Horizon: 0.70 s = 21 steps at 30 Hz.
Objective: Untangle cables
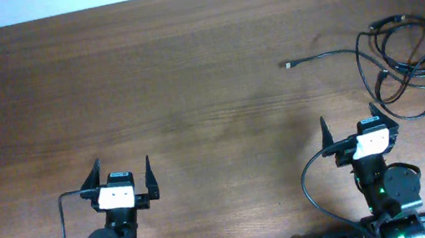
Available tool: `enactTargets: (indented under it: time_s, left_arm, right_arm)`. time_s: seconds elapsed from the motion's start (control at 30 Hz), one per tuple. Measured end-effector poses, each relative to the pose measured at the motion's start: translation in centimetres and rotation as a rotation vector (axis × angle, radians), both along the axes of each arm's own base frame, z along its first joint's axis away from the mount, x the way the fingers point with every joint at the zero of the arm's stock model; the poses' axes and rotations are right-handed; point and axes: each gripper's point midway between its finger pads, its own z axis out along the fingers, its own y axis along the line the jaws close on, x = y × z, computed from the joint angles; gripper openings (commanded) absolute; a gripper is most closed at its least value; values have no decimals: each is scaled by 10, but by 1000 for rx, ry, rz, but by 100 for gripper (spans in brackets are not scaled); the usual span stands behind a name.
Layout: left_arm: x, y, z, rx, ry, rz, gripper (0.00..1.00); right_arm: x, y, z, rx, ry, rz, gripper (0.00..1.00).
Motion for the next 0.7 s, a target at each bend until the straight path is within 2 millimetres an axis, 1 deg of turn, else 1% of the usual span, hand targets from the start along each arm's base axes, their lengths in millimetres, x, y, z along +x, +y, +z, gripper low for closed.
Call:
enactTargets:
  time_s: [0.7]
  left_arm:
    - [0, -1, 0, -95, 8, -1, 99]
  right_arm:
    - [0, 0, 0, 0, 0, 0, 99]
